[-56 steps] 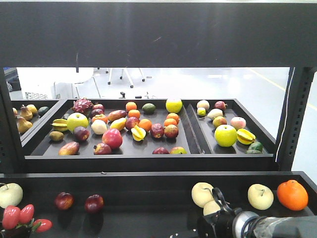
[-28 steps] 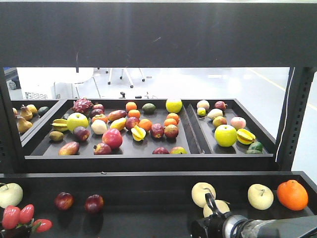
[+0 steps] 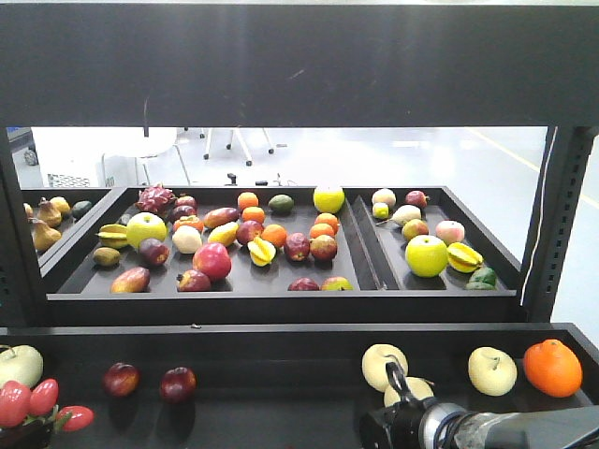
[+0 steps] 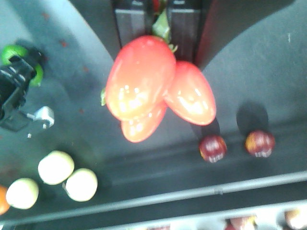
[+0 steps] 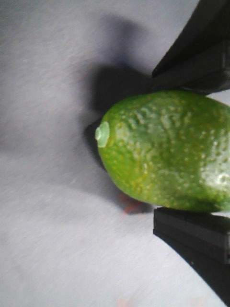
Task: Pick snacks and fruit into basket
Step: 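Grasp the large green bumpy fruit with the right gripper and lift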
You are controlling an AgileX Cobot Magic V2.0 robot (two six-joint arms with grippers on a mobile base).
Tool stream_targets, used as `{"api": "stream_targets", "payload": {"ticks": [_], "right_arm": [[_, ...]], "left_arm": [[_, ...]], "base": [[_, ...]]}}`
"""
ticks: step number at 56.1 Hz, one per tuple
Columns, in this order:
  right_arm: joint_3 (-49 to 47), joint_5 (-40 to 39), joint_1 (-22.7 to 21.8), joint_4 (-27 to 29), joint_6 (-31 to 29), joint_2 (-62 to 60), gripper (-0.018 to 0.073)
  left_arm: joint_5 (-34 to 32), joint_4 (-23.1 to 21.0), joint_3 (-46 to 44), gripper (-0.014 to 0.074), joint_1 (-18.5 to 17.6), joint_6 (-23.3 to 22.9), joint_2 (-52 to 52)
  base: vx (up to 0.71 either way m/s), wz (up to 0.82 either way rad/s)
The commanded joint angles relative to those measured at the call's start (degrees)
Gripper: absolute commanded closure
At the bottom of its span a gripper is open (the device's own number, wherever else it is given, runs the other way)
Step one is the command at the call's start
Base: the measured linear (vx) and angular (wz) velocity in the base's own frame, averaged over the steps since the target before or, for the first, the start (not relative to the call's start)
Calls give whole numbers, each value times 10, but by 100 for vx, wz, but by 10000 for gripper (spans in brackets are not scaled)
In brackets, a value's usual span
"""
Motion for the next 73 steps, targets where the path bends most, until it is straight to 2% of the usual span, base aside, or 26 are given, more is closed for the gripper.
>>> {"api": "stream_targets", "payload": {"ticks": [1, 9, 26, 30, 36, 43, 47, 55, 56, 57, 73], "right_arm": [[-14, 3, -2, -21, 1, -68, 496], [-14, 12, -2, -61, 1, -142, 575], [-13, -16, -2, -123, 1, -363, 571], [-6, -23, -2, -151, 2, -416, 569], [34, -33, -18, -191, 37, -503, 568], [123, -116, -47, -184, 69, -608, 568], [185, -161, -48, -186, 71, -673, 568], [265, -163, -48, -189, 71, -759, 568], [273, -164, -48, -192, 71, -768, 568], [291, -180, -48, -204, 71, -797, 568], [291, -191, -48, -205, 71, -795, 568]], "left_arm": [[-38, -11, -15, 596, 0, 1, -12], [-38, -11, -15, 596, 0, 1, -12], [-54, -11, -15, 596, 0, 1, -12], [-67, -11, -15, 596, 0, 1, -12], [-88, -10, -15, 596, 0, 1, -12], [-93, -10, -15, 596, 0, 1, -12], [-91, -10, -15, 596, 0, 1, -12], [-86, -8, -15, 596, 0, 1, -20], [-86, -5, -15, 596, 0, 1, -23], [-112, 39, -15, 596, 0, 1, -69], [-118, 40, -15, 596, 0, 0, -86]], "base": [[0, 0], [0, 0], [0, 0], [0, 0], [0, 0], [0, 0], [0, 0], [0, 0], [0, 0], [0, 0], [0, 0]]}}
